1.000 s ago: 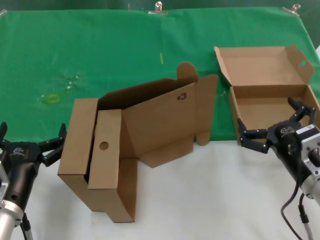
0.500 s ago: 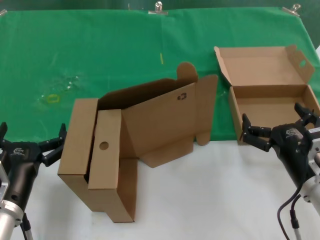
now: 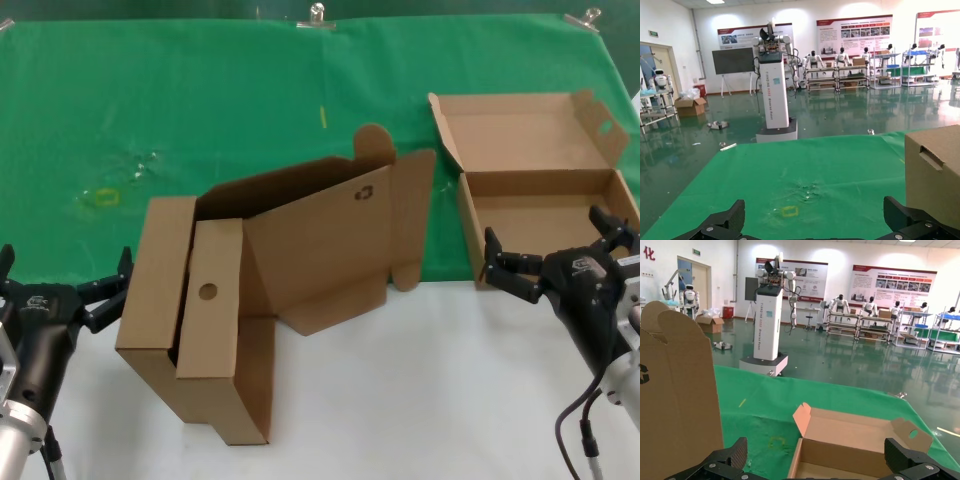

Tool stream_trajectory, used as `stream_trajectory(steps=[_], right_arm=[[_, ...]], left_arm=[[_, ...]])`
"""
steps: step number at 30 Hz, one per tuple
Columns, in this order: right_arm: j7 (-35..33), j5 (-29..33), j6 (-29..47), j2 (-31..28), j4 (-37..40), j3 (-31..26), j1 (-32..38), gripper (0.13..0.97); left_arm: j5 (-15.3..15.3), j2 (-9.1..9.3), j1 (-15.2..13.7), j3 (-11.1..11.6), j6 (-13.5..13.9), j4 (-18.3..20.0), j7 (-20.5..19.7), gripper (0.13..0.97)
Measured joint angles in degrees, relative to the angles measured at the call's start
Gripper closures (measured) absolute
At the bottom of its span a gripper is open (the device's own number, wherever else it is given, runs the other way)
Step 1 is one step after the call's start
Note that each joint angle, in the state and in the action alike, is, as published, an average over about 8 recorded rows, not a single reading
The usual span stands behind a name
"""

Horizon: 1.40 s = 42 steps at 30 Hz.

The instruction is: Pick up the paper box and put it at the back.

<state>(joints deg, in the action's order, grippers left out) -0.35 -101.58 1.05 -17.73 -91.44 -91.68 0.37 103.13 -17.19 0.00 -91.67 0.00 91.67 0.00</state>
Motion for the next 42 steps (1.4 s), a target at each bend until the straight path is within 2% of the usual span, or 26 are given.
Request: stream_trajectory(steps=[42], right_arm=[[0.0, 0.0, 0.0, 0.0, 0.0, 0.0, 0.0, 0.129]], left_arm=[[0.0, 0.00, 0.0, 0.0, 0.0, 0.0, 0.0, 0.132]])
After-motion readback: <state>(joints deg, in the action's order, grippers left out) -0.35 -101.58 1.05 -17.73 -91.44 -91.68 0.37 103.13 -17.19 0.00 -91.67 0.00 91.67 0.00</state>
